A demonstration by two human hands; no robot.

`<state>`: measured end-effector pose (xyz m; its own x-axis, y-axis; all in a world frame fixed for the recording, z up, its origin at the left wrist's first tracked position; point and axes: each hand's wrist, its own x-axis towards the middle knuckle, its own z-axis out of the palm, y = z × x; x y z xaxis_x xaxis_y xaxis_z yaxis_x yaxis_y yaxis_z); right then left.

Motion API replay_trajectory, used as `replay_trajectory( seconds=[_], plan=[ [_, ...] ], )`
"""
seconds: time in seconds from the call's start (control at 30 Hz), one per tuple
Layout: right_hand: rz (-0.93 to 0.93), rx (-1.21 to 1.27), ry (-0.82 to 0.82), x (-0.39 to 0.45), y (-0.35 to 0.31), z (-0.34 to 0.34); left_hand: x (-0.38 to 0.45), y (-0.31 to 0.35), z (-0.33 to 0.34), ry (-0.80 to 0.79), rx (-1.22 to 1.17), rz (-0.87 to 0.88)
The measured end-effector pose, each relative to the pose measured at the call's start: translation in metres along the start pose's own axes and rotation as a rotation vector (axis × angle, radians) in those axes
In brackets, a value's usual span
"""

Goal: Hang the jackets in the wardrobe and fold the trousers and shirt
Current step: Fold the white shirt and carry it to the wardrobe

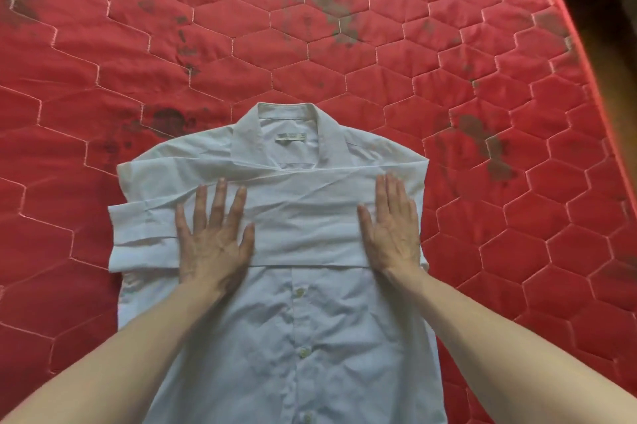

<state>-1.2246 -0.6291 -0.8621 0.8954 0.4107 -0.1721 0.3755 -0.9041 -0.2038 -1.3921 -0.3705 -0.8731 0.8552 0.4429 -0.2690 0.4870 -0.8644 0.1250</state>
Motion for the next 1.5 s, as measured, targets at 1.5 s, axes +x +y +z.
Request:
replay_trajectory(
  seconds=[1.5],
  plan=[
    [0.330, 0.106, 0.308, -0.045, 0.070, -0.029, 0.020, 0.039, -0.002, 0.045, -0.002, 0.429]
  ],
)
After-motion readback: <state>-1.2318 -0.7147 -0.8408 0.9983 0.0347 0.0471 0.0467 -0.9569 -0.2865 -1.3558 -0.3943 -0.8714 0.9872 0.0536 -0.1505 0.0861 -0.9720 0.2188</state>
